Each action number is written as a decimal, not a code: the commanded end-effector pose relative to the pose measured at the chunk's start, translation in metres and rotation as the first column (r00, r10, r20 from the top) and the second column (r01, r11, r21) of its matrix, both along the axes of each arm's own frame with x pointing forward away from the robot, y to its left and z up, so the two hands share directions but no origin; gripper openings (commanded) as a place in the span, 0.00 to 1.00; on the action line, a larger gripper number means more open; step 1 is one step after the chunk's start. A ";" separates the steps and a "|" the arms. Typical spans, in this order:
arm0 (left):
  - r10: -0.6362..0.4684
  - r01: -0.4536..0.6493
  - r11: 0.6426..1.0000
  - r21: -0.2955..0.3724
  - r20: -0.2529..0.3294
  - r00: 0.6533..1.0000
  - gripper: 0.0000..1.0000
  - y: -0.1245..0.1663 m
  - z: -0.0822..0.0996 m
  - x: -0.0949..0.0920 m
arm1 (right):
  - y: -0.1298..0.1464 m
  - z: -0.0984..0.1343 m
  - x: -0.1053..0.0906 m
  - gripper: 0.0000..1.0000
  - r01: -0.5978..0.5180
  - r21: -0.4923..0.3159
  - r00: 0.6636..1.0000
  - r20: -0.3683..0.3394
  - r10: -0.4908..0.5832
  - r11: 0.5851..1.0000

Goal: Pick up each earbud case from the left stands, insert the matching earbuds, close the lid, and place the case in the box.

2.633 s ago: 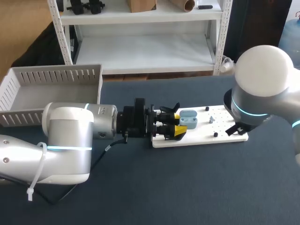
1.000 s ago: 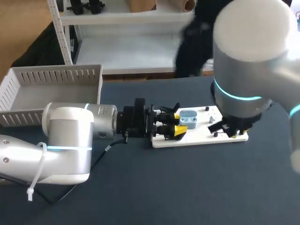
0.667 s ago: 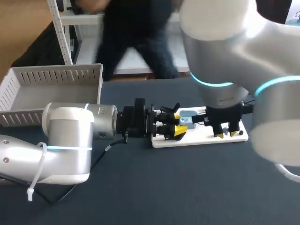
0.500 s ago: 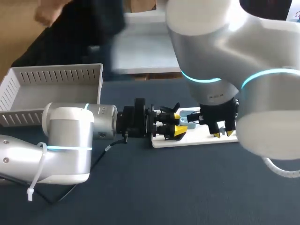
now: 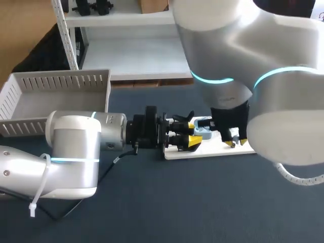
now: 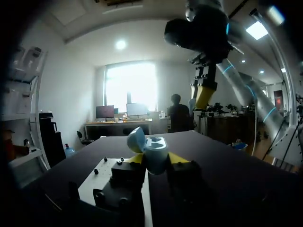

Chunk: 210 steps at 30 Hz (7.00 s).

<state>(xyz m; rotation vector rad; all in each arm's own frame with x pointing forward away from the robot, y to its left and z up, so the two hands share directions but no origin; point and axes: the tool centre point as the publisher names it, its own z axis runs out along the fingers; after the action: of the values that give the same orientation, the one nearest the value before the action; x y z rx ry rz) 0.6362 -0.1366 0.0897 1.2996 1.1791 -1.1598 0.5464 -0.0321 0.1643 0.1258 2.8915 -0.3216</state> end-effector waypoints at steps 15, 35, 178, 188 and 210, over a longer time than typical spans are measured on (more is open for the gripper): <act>-0.002 0.002 1.000 -0.002 0.001 1.000 0.00 0.000 -0.001 0.001 | 0.056 0.012 0.026 0.00 0.180 0.112 0.982 0.029 -0.184 0.977; -0.002 0.002 1.000 -0.002 0.001 1.000 0.00 0.000 -0.001 0.001 | 0.066 0.009 0.036 0.00 0.204 0.127 0.978 0.014 -0.208 0.971; -0.002 0.002 1.000 -0.002 0.001 1.000 0.00 0.000 -0.001 0.001 | -0.025 -0.012 0.109 0.47 0.042 0.368 0.999 -0.021 -0.037 0.929; -0.002 0.002 1.000 -0.002 0.001 1.000 0.00 0.000 -0.001 0.001 | -0.026 -0.045 0.139 0.51 0.056 0.358 0.998 -0.019 -0.053 0.932; -0.002 0.002 1.000 -0.002 0.001 1.000 0.00 0.000 -0.001 0.001 | -0.028 -0.101 0.151 0.47 0.204 0.381 0.978 -0.030 -0.208 0.902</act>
<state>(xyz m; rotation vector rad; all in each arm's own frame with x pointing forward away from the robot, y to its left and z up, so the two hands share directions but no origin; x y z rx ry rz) 0.6361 -0.1365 0.0897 1.2997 1.1790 -1.1599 0.6981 -0.0616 0.0694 0.4907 2.9147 0.2190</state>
